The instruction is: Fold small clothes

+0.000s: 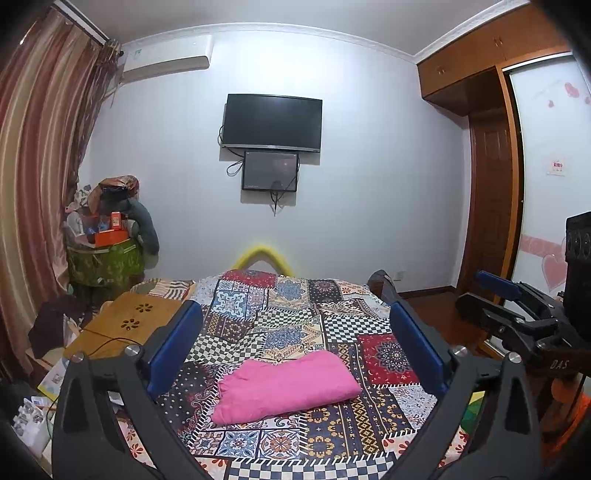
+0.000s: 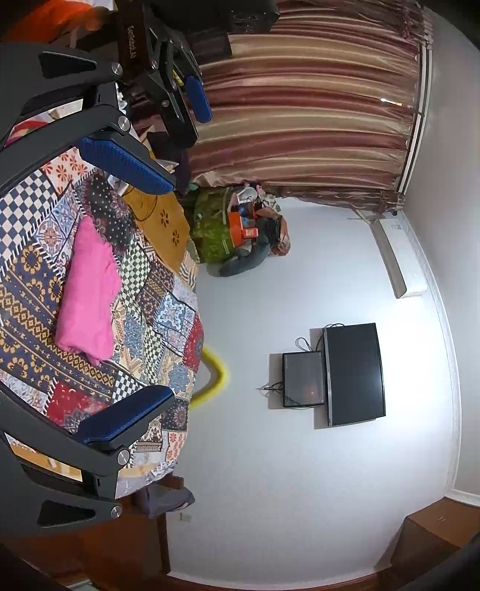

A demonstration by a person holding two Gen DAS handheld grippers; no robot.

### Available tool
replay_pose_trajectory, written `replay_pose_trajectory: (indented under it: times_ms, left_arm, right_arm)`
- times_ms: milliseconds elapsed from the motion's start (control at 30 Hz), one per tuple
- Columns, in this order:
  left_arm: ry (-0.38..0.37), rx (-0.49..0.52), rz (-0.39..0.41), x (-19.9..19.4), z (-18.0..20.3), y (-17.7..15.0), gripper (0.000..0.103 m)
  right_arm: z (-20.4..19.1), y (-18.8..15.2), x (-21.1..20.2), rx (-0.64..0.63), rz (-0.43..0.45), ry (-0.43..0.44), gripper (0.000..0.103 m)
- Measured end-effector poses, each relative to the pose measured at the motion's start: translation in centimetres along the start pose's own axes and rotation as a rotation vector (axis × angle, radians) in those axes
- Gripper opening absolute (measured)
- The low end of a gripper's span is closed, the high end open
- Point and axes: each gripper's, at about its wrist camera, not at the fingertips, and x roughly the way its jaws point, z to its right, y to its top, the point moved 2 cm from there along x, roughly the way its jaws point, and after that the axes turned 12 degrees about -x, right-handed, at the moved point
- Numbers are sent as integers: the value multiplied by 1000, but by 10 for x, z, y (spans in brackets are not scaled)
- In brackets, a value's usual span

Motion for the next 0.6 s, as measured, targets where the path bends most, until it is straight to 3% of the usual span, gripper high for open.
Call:
replay_pose_trajectory:
  times_ms: [600]
  left_arm:
    - [-6,-4,-21,7,0,-2,102]
  right_arm:
    - [1,-3,-2,3,-19,-7,102]
